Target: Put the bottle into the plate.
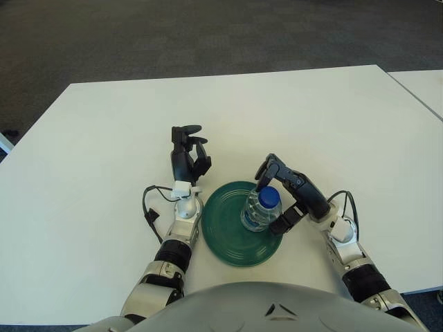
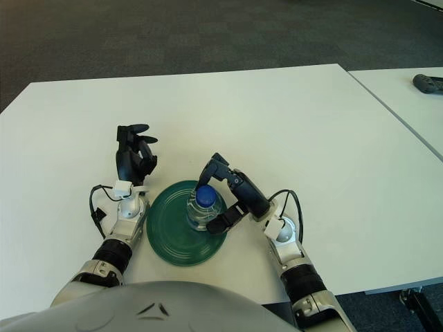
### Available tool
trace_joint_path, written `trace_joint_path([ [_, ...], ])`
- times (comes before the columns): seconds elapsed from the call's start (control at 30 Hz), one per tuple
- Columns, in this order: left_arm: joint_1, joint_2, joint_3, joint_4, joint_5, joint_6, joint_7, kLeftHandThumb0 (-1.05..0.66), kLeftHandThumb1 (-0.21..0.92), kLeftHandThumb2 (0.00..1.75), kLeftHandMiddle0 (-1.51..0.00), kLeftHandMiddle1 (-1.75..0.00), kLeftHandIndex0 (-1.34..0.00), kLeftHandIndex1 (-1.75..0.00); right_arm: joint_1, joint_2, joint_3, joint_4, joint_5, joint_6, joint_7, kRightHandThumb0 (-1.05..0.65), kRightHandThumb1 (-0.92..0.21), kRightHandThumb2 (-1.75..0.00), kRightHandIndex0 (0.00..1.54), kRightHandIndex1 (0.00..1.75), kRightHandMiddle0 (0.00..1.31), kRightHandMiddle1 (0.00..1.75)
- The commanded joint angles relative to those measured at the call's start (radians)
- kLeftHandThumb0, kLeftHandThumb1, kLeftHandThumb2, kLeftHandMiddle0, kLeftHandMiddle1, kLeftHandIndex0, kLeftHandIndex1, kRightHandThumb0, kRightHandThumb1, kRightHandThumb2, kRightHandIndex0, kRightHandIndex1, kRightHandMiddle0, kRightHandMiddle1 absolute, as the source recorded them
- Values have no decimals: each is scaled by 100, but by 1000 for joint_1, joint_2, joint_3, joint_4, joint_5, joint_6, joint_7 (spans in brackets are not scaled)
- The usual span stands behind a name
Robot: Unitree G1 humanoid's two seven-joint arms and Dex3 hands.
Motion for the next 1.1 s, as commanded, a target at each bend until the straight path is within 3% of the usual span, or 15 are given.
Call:
trace_joint_path([
  [0.0, 36, -128, -23, -22, 13, 18, 16, -95, 92, 86, -36, -167, -18, -160, -3, -5, -8, -33, 4, 13, 7, -41, -58, -98, 120, 175, 42, 175],
  [0.33, 44, -137, -49, -55, 20, 49, 32, -92, 92, 86, -32, -166, -13, -162, 0, -40, 9, -62, 71, 92, 81, -42, -56, -101, 118, 175, 43, 175],
  [0.53, 45, -137, -62, -65, 10, 55, 31, -92, 92, 86, -32, -166, -11, -162, 0, -74, 11, -49, 151, 133, 173, -43, -51, -108, 94, 175, 47, 175],
  [0.6, 47, -137, -66, -70, 3, 58, 27, -92, 92, 86, -32, -165, -11, -162, -1, -78, 7, -49, 162, 143, 194, -42, -55, -103, 82, 175, 44, 175],
  [0.67, 48, -136, -70, -74, -4, 61, 23, -92, 92, 87, -31, -165, -11, -162, -3, -78, 7, -52, 172, 151, 211, -40, -68, -85, 67, 155, 35, 175],
  [0.73, 48, -135, -74, -77, -8, 64, 20, -92, 92, 87, -31, -164, -10, -162, -7, -71, 5, -44, 189, 150, 227, -39, -76, -74, 61, 145, 30, 175],
  [0.77, 48, -134, -75, -79, -10, 66, 19, -92, 92, 87, -30, -164, -10, -162, -8, -66, 4, -39, 197, 147, 234, -54, -82, -71, 57, 139, 27, 167],
  [0.83, 48, -132, -79, -80, -9, 68, 20, -91, 92, 88, -30, -165, -10, -162, -12, -51, -1, -26, 218, 133, 247, -68, -87, -67, 52, 130, 24, 157],
  [1.07, 42, -126, -87, -79, 14, 82, 47, -91, 92, 90, -31, -167, -9, -164, -29, 6, -24, 39, 291, 58, 303, -81, -92, -52, 42, 110, 12, 134],
])
